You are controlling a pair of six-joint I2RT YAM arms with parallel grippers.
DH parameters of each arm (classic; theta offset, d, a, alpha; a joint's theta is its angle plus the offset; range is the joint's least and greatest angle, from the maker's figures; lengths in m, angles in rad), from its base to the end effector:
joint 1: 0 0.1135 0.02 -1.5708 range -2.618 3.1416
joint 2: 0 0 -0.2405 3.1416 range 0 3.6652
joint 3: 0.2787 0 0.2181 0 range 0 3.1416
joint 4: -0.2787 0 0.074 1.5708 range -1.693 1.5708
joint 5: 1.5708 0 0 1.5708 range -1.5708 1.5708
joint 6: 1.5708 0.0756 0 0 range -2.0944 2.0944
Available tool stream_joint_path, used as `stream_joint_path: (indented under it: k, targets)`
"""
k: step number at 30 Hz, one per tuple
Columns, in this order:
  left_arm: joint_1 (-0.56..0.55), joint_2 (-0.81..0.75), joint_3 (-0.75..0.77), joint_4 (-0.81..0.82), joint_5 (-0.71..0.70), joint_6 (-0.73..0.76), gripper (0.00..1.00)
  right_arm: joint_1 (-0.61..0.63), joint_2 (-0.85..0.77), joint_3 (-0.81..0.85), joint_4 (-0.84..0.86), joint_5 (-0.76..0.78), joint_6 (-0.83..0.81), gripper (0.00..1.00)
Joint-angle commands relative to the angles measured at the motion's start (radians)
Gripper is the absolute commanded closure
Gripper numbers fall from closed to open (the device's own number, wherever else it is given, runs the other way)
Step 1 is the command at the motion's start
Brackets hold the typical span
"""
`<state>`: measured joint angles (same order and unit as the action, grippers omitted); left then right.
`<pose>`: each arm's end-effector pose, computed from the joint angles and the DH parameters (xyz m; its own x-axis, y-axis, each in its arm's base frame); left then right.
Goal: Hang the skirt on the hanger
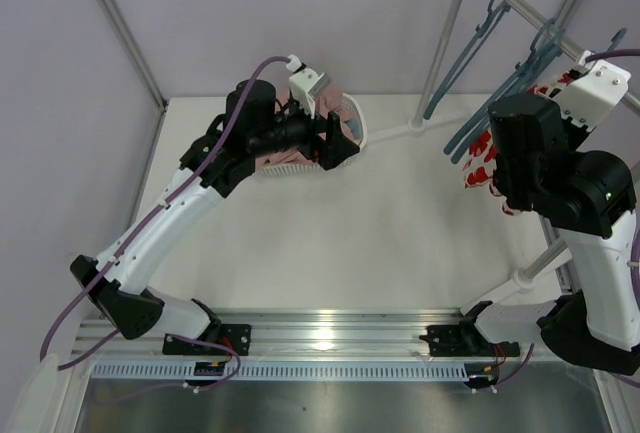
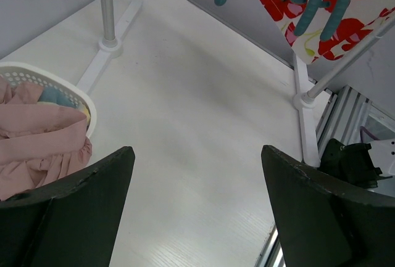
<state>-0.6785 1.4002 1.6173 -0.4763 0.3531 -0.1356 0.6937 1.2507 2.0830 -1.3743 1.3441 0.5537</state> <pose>0.2258 -0.2156 0.4171 -0.3125 0.0890 -0.9457 0.8144 0.5377 -0.2185 0.1386 0.0195 0.4903 -0.0754 0.0910 -0.9930 0.6323 0.7744 0.0229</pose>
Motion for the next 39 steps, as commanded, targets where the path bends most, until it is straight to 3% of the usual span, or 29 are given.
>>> stream_joint_path:
  k: [1, 9, 16, 25, 28, 29, 31, 32, 34, 39]
  targets:
    - [-0.006, -0.015, -0.004, 0.038, 0.033, 0.021, 0.1, -0.005, 0.012, 0.061, -0.149, 0.113, -0.058, 1.0]
    - [-0.006, -0.027, -0.023, 0.048, 0.04, 0.033, 0.1, -0.034, -0.02, -0.075, -0.149, 0.124, -0.011, 1.0]
    - [-0.006, -0.044, -0.054, 0.054, 0.043, 0.048, 0.09, -0.14, -0.097, -0.221, -0.111, 0.078, 0.026, 1.0]
    - [-0.006, -0.058, -0.076, 0.054, 0.044, 0.054, 0.09, -0.158, -0.142, -0.334, -0.052, -0.028, 0.029, 1.0]
    - [-0.006, -0.06, -0.077, 0.056, 0.043, 0.057, 0.09, -0.16, -0.148, -0.308, -0.045, -0.084, 0.02, 0.89]
    - [-0.006, -0.06, -0.077, 0.054, 0.041, 0.057, 0.09, -0.16, -0.149, -0.296, -0.045, -0.101, 0.017, 0.77]
    - [-0.006, -0.061, -0.079, 0.053, 0.04, 0.059, 0.09, -0.16, -0.157, -0.255, -0.043, -0.135, 0.006, 0.63]
    - [-0.006, -0.061, -0.077, 0.054, 0.041, 0.059, 0.09, -0.161, -0.16, -0.241, -0.045, -0.169, 0.003, 0.44]
    - [-0.006, -0.06, -0.082, 0.054, 0.041, 0.057, 0.09, -0.158, -0.172, -0.209, -0.046, -0.219, -0.005, 0.24]
    - [-0.006, -0.06, -0.077, 0.045, 0.041, 0.06, 0.08, -0.16, -0.185, -0.103, -0.088, -0.331, -0.011, 0.19]
